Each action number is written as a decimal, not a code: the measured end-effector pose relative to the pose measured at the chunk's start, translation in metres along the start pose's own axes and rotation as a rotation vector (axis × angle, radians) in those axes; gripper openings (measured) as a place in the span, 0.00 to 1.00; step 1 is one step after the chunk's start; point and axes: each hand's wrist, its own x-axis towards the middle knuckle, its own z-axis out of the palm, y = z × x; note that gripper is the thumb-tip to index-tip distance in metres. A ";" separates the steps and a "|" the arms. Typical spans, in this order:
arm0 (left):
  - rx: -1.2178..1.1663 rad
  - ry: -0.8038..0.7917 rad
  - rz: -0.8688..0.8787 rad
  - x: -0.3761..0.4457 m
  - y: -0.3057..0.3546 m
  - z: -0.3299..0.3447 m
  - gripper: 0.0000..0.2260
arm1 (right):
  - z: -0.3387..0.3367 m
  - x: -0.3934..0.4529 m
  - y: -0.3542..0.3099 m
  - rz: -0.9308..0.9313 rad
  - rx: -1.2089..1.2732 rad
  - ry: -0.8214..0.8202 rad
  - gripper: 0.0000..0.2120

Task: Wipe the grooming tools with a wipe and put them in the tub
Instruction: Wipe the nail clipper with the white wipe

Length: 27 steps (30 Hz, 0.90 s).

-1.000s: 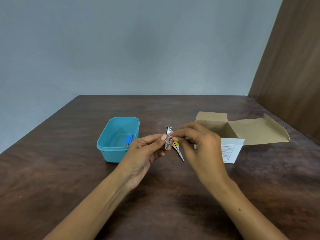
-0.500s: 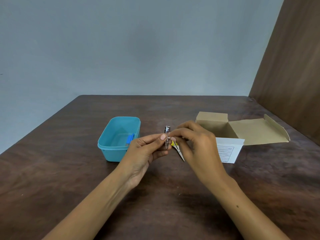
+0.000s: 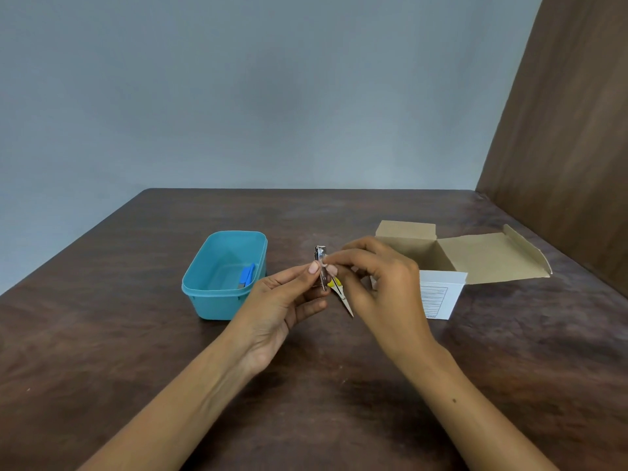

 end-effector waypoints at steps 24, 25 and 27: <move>-0.160 0.050 -0.057 0.003 -0.001 -0.001 0.09 | -0.007 0.004 0.006 -0.042 0.036 -0.239 0.06; -0.160 0.053 -0.064 0.002 -0.001 -0.001 0.08 | -0.007 0.004 0.007 -0.053 0.031 -0.263 0.06; -0.164 0.066 -0.072 0.001 -0.001 0.000 0.05 | -0.009 0.004 0.009 -0.063 0.038 -0.318 0.06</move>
